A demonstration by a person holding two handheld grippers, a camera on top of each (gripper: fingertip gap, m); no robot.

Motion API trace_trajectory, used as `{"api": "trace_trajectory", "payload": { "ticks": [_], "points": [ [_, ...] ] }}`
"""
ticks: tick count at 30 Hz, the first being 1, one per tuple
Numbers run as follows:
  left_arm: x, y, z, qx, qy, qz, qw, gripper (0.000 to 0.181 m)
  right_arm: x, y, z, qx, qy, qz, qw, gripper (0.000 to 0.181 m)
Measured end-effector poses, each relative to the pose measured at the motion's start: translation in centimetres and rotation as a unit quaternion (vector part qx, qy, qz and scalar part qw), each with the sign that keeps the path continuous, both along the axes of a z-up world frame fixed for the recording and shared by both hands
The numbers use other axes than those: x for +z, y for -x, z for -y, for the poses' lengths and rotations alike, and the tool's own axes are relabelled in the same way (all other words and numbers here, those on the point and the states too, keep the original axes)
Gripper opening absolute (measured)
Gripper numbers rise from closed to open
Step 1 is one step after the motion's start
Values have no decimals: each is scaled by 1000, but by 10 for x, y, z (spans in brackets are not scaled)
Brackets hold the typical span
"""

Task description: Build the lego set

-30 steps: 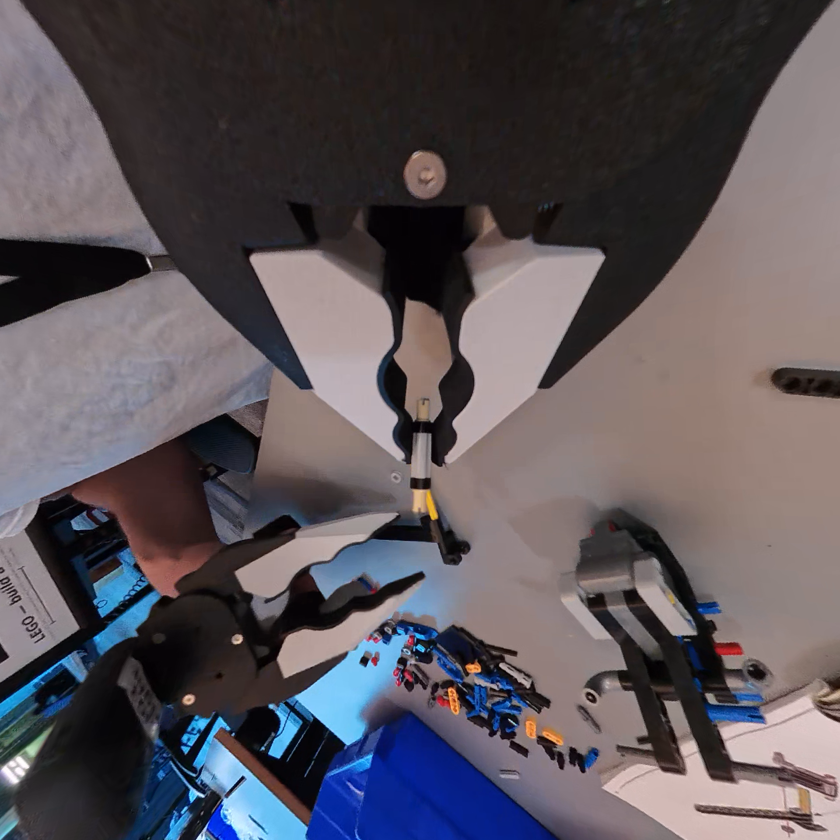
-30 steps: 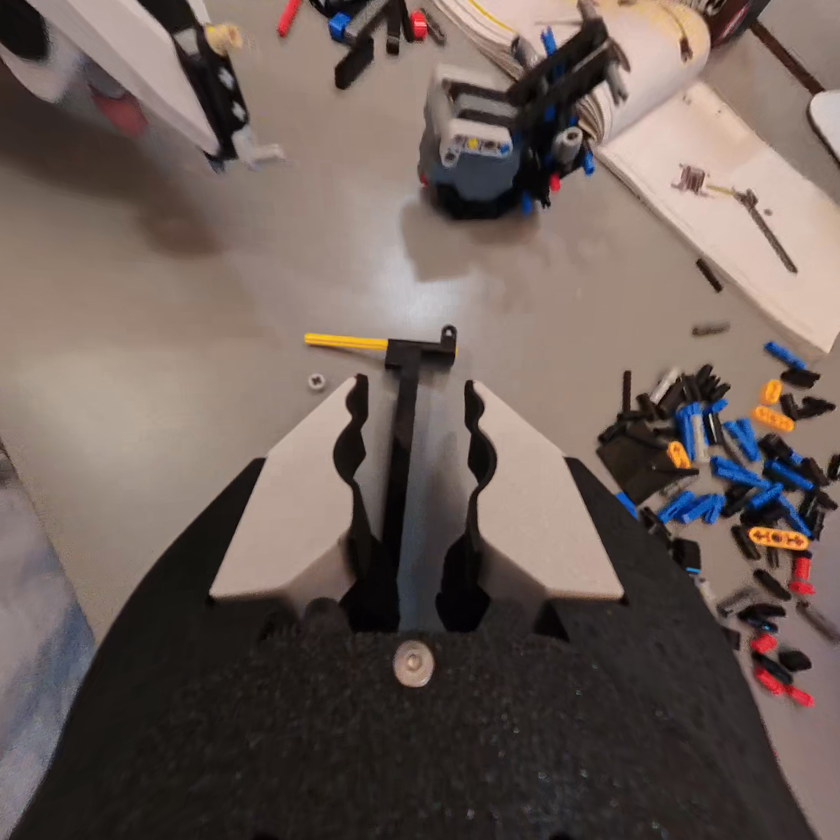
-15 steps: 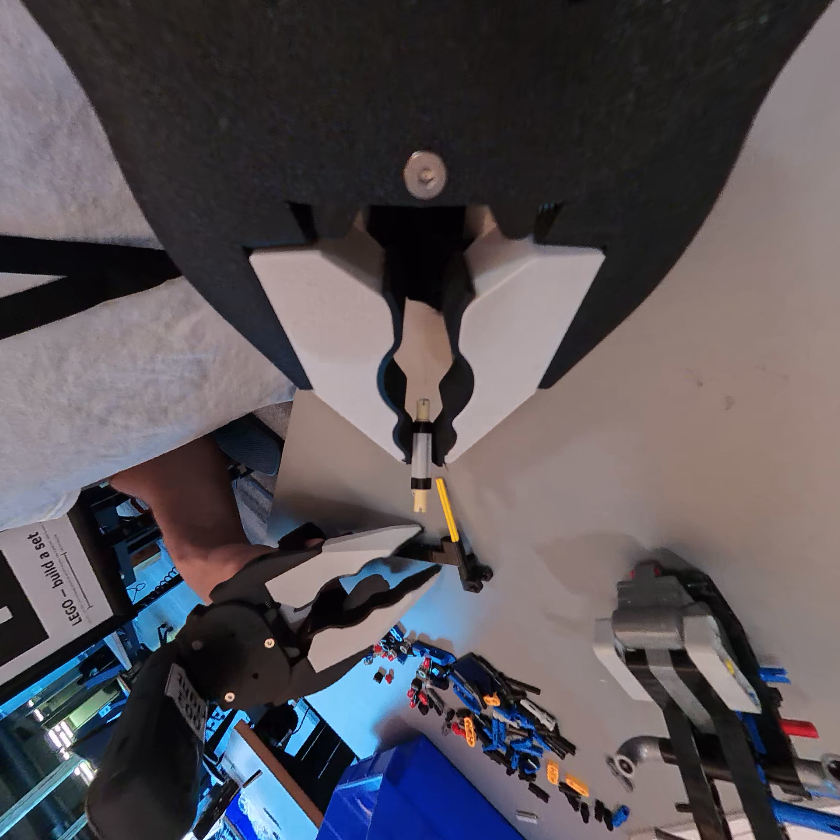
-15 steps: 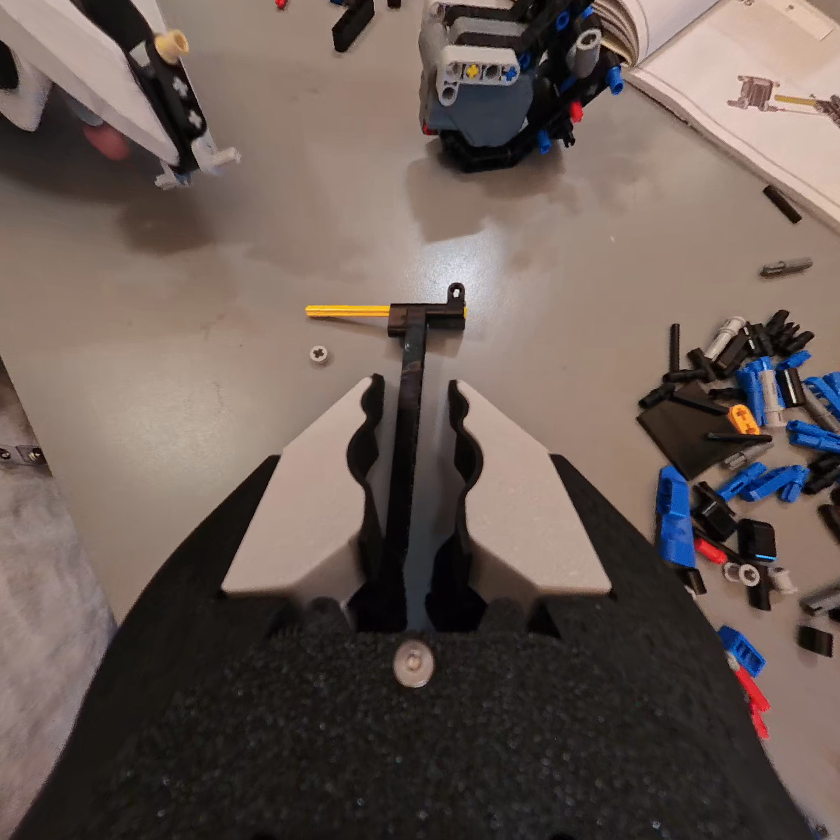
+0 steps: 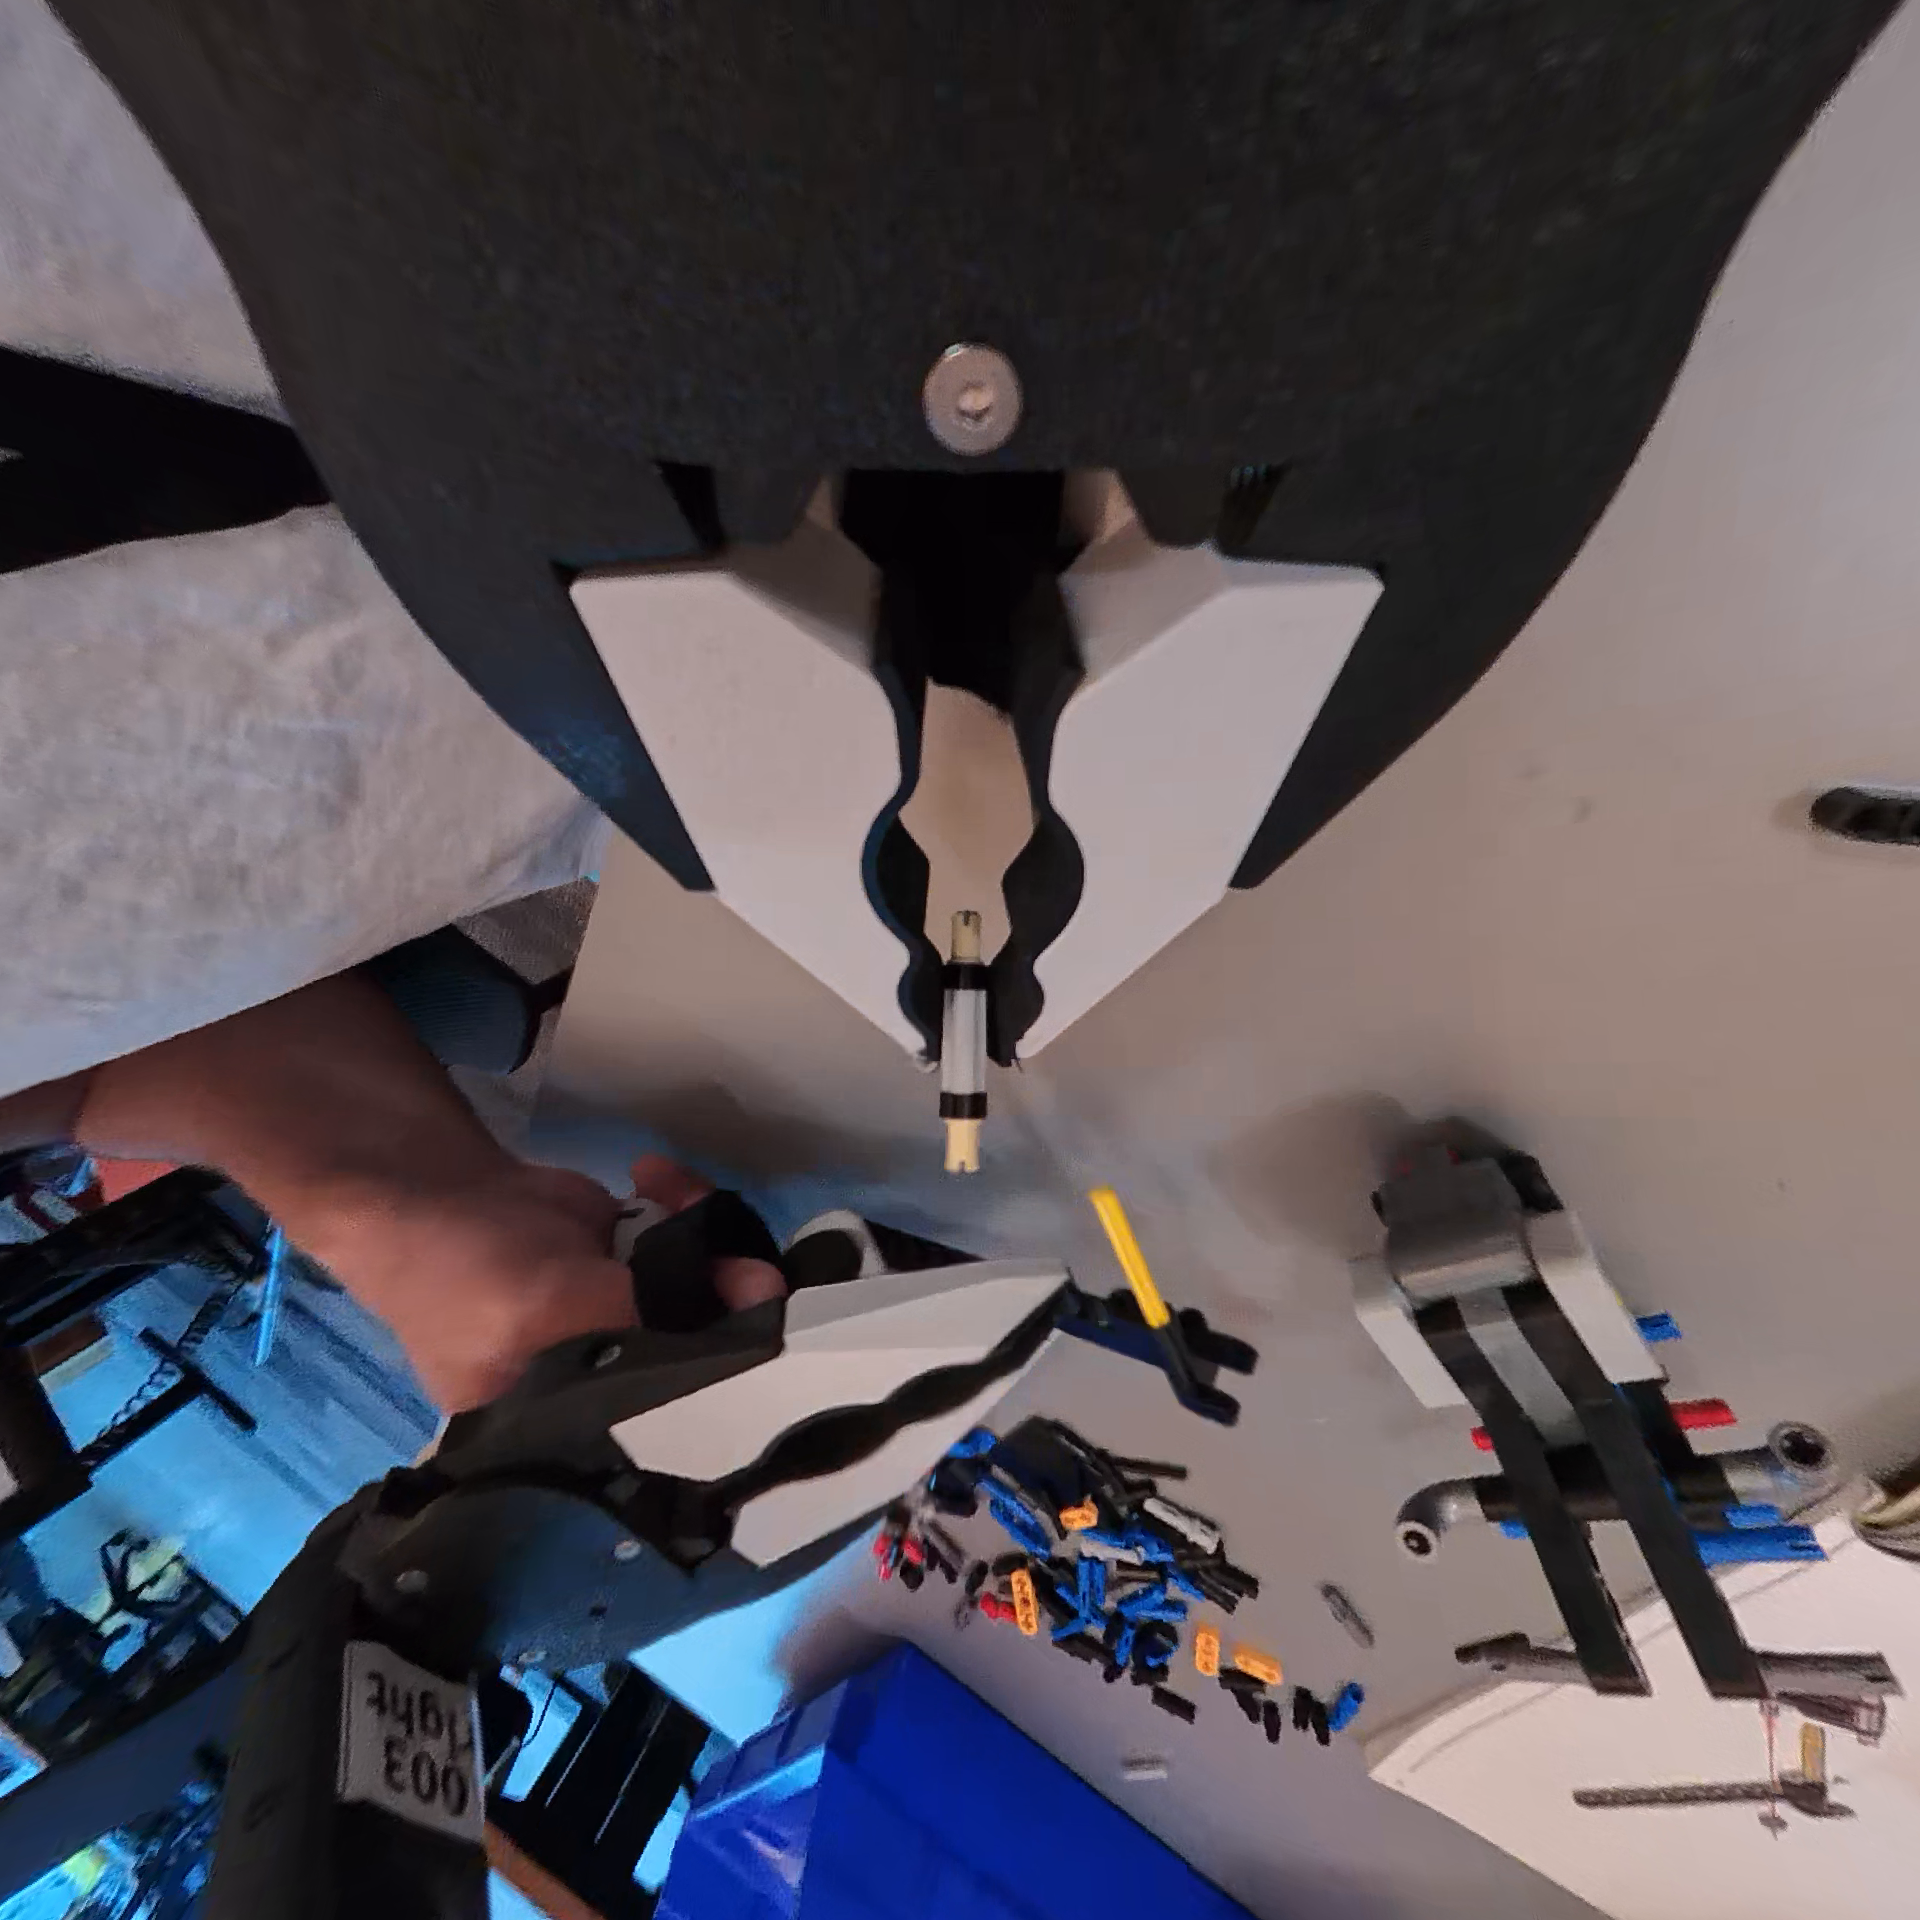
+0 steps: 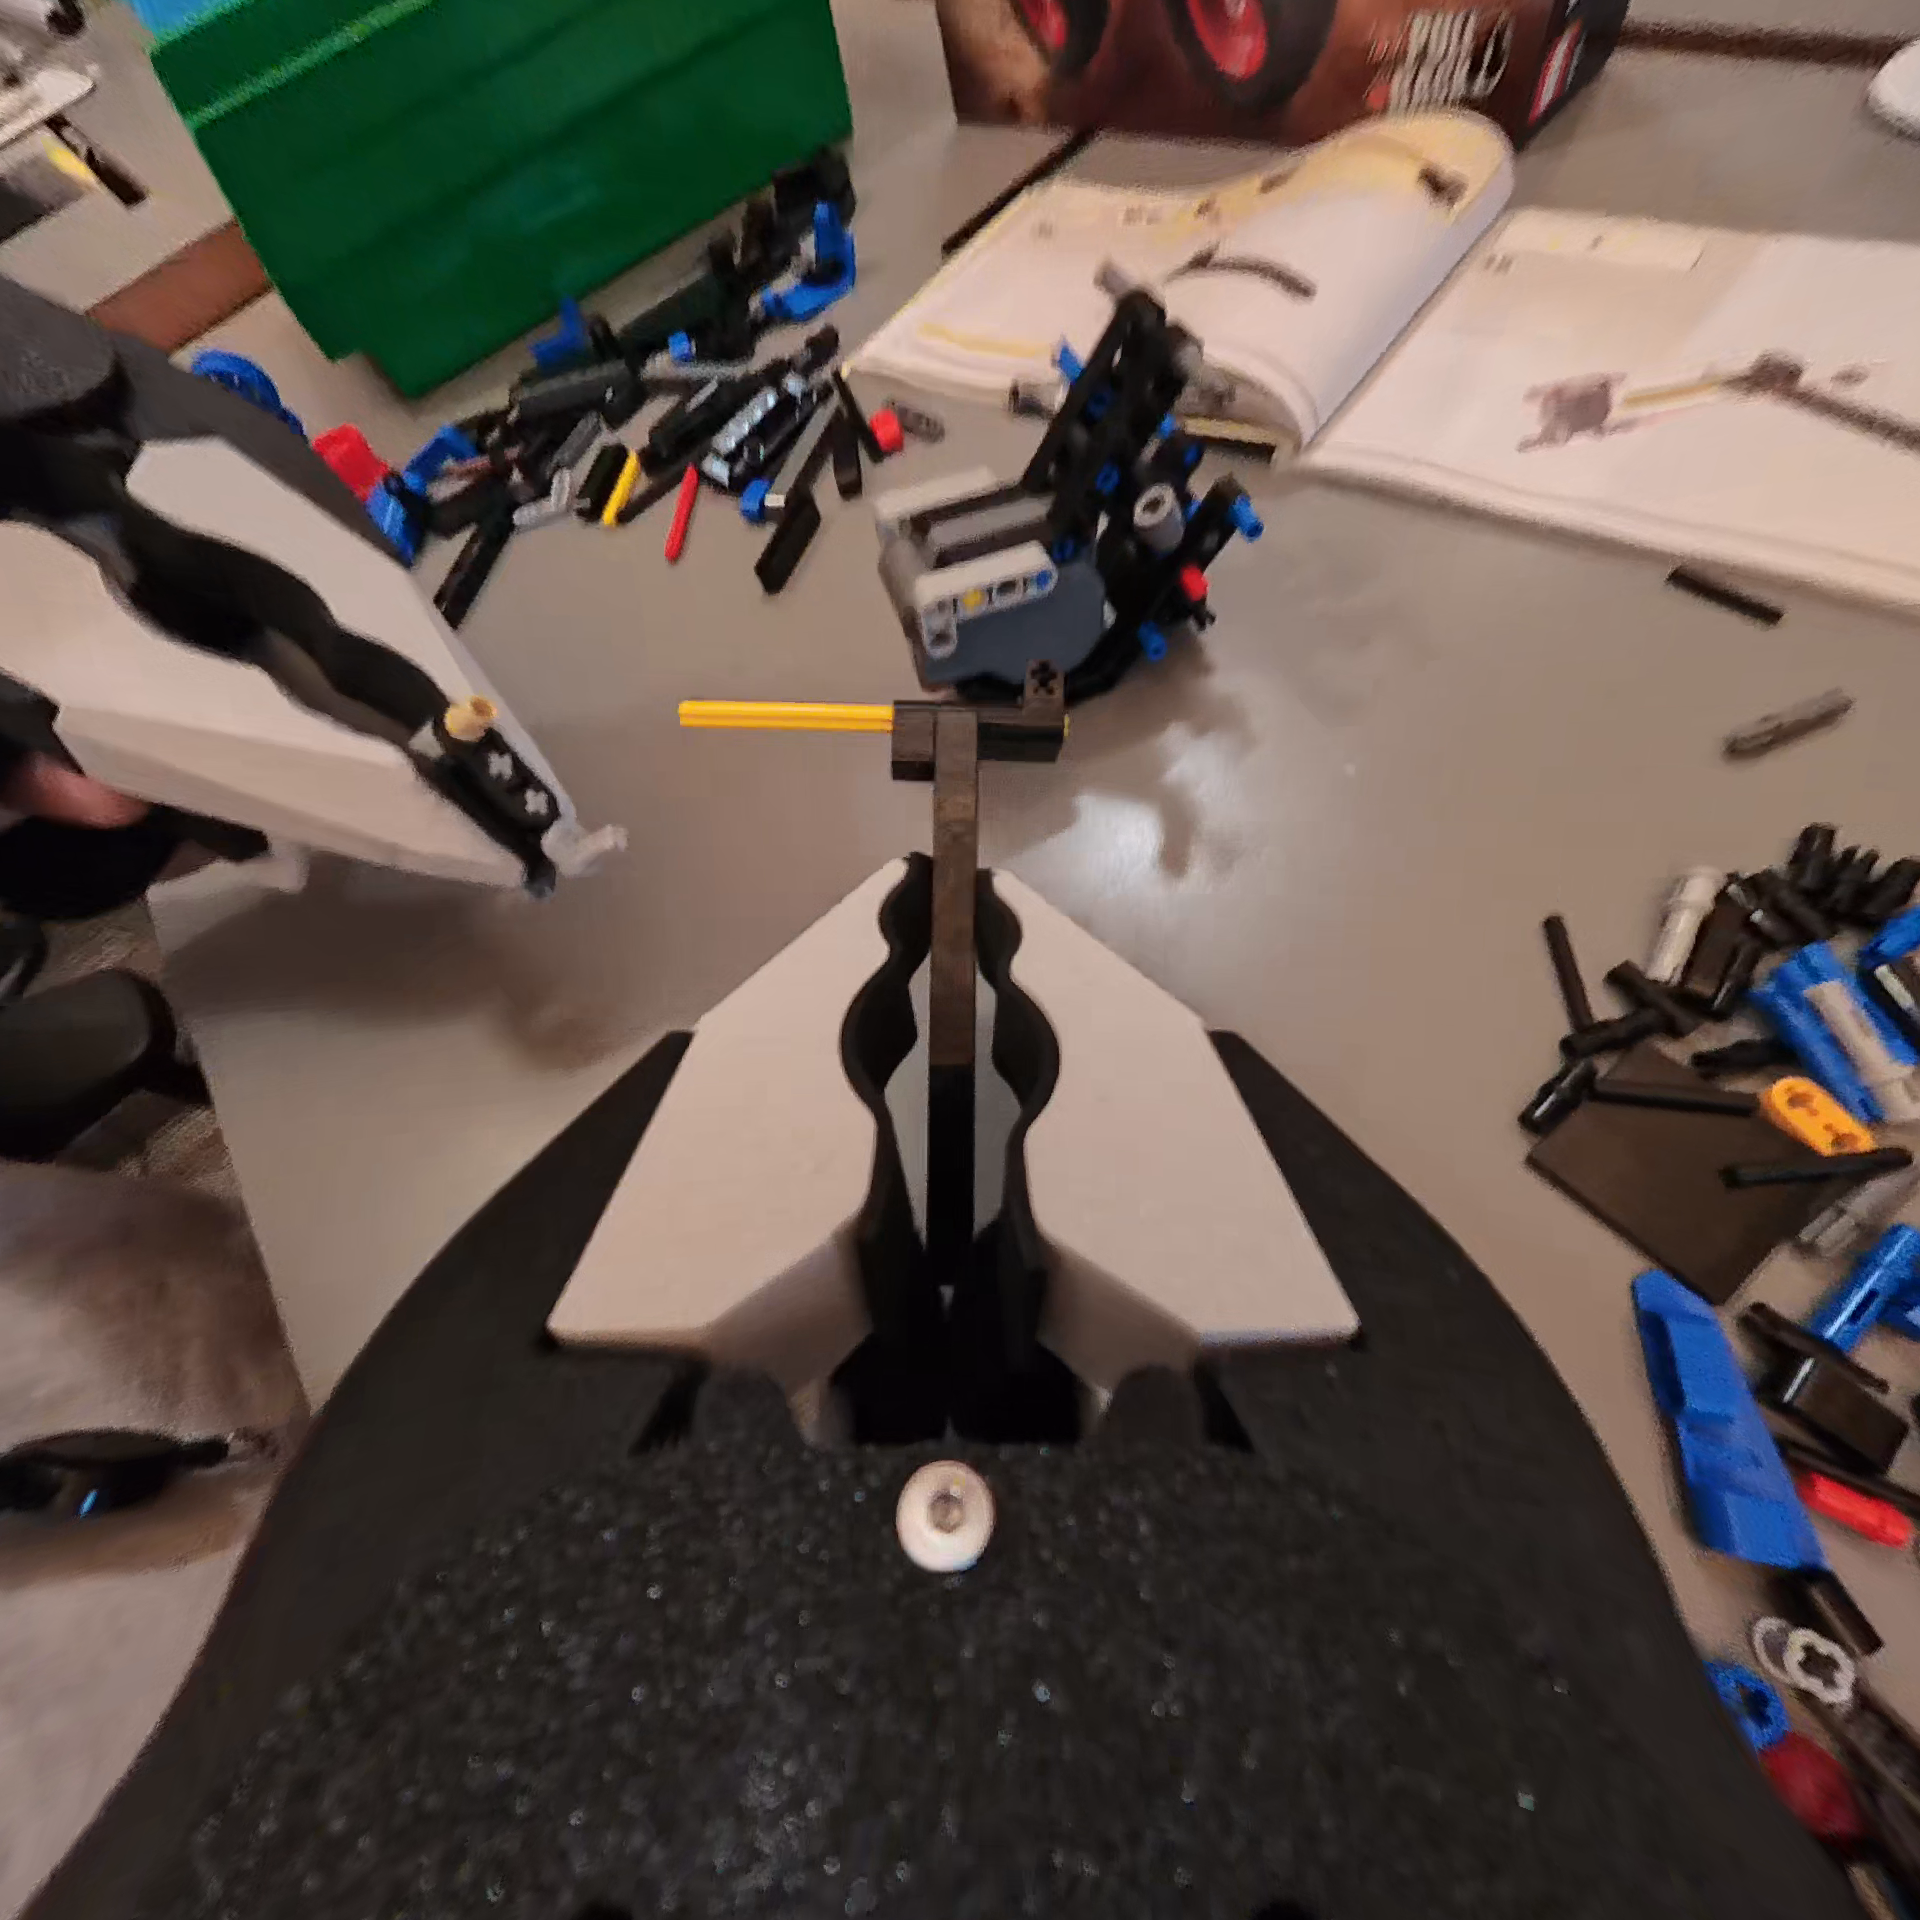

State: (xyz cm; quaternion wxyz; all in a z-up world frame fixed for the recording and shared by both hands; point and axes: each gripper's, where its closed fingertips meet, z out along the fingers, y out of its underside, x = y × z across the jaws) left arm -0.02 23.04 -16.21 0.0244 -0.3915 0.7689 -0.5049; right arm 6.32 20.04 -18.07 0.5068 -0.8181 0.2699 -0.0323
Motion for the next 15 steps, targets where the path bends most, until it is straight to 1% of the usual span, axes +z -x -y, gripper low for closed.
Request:
{"api": "trace_trajectory", "payload": {
  "ticks": [3, 5, 6, 8, 10, 13, 15],
  "points": [
    [3, 2, 3, 14, 22, 7, 1000, 6, 11, -7, -4, -21, 4, 63, 998, 7],
    [5, -3, -3, 40, 21, 21, 999, 6, 8, -9, -5, -25, 43, 102, 994, 7],
    [4, -7, -8, 57, 0, 38, 998, 6, 4, -8, -6, -21, 71, 115, 991, 7],
    [2, -10, -16, 71, -63, 72, 993, 6, 4, -5, -9, -17, 102, 136, 985, 7],
    [7, -11, -16, 79, -90, 98, 988, 6, 9, -3, -14, -15, 122, 159, 980, 7],
    [16, -10, -6, 77, -67, 99, 990, 6, 13, -2, -19, -17, 145, 194, 970, 7],
    [14, -12, -4, 82, -66, 90, 990, 6, 10, 1, -22, -14, 159, 204, 966, 7]
  ]
}}
